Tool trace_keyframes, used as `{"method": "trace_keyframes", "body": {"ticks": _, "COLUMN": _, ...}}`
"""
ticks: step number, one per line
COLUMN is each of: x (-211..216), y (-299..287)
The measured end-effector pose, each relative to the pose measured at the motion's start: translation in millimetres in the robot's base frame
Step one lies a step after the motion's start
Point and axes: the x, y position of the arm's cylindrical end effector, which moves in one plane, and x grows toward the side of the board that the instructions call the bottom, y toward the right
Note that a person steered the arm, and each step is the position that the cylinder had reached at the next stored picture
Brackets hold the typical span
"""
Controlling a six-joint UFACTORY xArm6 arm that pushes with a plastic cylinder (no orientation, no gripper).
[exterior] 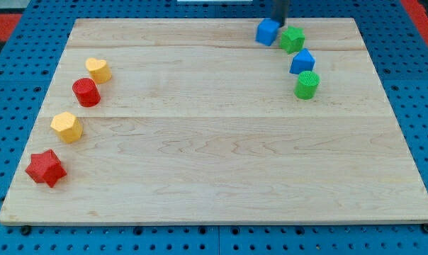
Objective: Move the blue triangle into the blue cube
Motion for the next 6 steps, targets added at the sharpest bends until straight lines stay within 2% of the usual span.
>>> {"method": "trace_keyframes", "body": {"ticks": 1, "x": 23, "y": -55}}
{"method": "trace_keyframes", "body": {"ticks": 3, "x": 84, "y": -50}}
{"method": "trace_keyframes", "body": {"ticks": 4, "x": 78, "y": -21}}
{"method": "trace_keyframes", "body": {"ticks": 6, "x": 64, "y": 75}}
